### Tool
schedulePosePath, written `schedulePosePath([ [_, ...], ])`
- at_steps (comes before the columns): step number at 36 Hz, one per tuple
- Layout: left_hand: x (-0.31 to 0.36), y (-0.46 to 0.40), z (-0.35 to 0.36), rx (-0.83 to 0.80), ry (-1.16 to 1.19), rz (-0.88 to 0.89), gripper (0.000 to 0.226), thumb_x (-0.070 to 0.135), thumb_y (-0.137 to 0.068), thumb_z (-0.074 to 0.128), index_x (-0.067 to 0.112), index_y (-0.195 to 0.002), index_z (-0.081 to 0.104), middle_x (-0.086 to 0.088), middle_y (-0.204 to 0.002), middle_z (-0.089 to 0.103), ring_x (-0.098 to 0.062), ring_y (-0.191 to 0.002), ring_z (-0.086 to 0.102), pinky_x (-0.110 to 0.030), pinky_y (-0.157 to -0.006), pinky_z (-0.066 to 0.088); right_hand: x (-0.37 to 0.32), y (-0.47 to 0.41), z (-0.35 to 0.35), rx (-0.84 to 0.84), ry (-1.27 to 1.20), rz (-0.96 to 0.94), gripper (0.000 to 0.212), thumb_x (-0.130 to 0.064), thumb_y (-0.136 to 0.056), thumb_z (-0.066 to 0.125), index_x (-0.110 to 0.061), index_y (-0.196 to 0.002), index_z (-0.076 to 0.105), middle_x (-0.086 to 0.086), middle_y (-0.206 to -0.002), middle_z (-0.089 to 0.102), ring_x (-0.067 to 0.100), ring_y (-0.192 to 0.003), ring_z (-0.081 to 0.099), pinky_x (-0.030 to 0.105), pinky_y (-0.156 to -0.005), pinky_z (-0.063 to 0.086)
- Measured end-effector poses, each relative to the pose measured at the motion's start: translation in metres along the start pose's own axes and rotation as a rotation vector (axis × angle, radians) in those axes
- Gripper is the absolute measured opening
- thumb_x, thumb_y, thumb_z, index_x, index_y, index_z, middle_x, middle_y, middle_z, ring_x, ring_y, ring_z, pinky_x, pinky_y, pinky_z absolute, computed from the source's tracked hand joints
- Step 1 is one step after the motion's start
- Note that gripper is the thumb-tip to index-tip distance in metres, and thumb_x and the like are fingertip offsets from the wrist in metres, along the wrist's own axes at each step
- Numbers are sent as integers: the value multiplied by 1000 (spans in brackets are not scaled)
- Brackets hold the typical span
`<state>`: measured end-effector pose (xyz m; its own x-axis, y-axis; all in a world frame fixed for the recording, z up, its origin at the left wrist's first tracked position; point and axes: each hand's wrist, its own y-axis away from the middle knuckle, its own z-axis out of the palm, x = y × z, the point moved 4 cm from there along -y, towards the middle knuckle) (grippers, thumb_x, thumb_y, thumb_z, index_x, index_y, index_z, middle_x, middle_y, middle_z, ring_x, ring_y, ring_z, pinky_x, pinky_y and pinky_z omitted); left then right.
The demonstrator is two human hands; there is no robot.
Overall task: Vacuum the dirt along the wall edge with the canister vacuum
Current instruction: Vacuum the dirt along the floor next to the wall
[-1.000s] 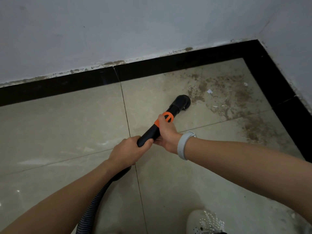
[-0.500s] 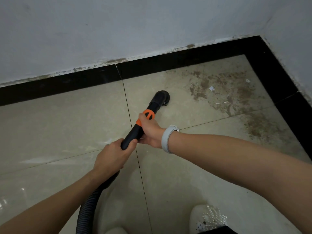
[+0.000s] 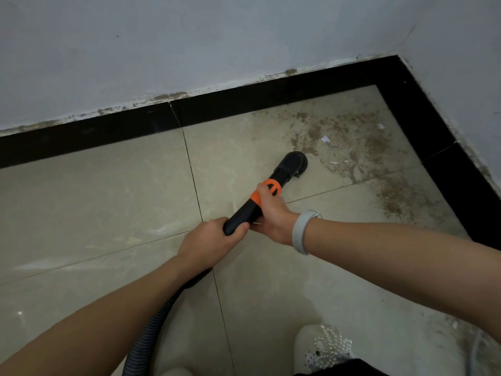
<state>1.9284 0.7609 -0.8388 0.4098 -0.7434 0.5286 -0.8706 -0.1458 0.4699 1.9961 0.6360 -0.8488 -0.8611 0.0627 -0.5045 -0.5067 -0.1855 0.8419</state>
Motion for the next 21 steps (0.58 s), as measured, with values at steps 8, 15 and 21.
schedulePosePath([
  [8, 36, -36, 7, -20, -88, 33, 50, 72, -84, 40, 25, -83, 58, 2, -73, 65, -20, -66, 66, -34, -72, 55, -34, -12, -27, 67, -46, -46, 25, -38, -99, 44, -15, -91, 45, 11, -91, 58, 26, -84, 60, 37, -61, 51],
  [15, 47, -46, 14, -3, -154, 73, 50, 73, -85, 38, 25, -78, 52, 4, -71, 63, -17, -63, 62, -30, -61, 49, -41, -22, -41, 95, -82, -71, 25, -39, -99, 44, -15, -90, 46, 10, -90, 57, 25, -82, 59, 36, -58, 49],
  [21, 29, -37, 8, 154, -258, 117, 50, 76, -78, 29, 28, -68, 37, 9, -59, 50, -8, -51, 47, -25, -47, 28, -26, -29, -28, 51, -136, -83, 26, -38, -97, 46, -13, -91, 47, 11, -91, 58, 26, -85, 60, 36, -60, 49],
])
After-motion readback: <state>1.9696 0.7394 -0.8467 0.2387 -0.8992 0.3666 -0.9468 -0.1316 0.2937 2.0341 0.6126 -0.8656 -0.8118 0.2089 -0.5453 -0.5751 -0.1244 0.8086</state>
